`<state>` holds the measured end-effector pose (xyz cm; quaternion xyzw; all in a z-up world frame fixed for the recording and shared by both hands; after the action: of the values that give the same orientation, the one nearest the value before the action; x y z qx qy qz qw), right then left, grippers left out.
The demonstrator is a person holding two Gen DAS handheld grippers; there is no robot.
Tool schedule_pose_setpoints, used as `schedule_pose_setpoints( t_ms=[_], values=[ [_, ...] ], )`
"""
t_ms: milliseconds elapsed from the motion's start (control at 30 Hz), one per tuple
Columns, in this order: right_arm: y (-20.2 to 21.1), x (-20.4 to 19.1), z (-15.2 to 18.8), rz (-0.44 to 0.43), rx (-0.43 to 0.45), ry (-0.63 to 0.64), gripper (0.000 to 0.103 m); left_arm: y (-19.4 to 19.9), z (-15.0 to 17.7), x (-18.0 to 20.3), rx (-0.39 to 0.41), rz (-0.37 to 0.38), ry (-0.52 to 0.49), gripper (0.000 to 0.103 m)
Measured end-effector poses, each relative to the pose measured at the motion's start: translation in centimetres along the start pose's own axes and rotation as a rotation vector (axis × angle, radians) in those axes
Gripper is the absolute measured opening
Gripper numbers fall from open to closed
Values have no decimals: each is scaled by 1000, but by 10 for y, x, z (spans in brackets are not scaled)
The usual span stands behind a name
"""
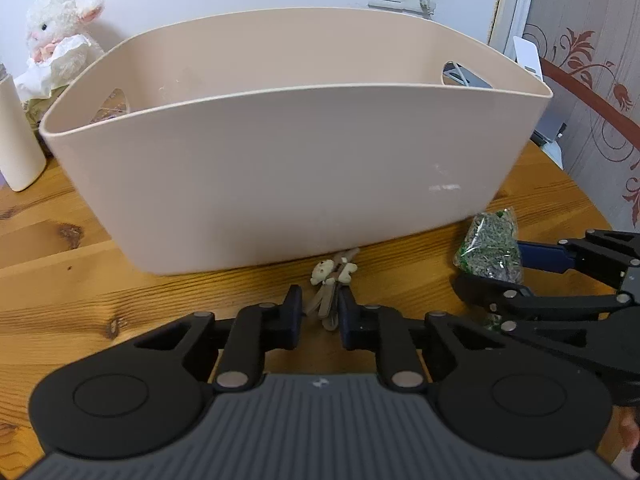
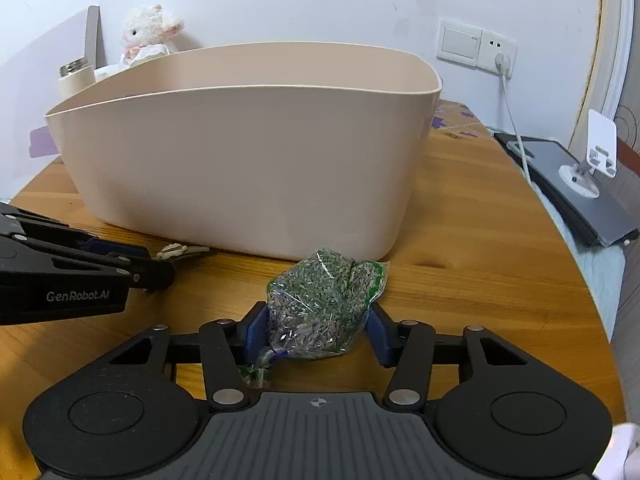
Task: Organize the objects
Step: 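Grasp the keychain figure with left tool while right tool grasps the herb bag, drop both in basket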
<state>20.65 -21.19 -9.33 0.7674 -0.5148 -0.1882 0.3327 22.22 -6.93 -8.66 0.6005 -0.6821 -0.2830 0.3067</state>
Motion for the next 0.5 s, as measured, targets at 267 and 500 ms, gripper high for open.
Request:
schedule_pose_setpoints(
  t_ms=[267,500],
  values=[
    [39,-16,-2,-1,64,10,46,35,7,-11,73,15,7,20],
    [85,-26,-27,6,179,43,46,87,-6,-26,167,40,32,20]
  ],
)
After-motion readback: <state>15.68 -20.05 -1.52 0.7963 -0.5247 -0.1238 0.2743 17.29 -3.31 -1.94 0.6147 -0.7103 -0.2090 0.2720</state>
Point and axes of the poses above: each gripper's, at about its wrist camera, not at the fingertips, and y roughly against the way its jaws point, x to its right, z to its underside, the point moved 7 cm from there along -y, roughly the way its jaws point, and after that the axes turned 6 degrees about y, right-handed, at the moved point
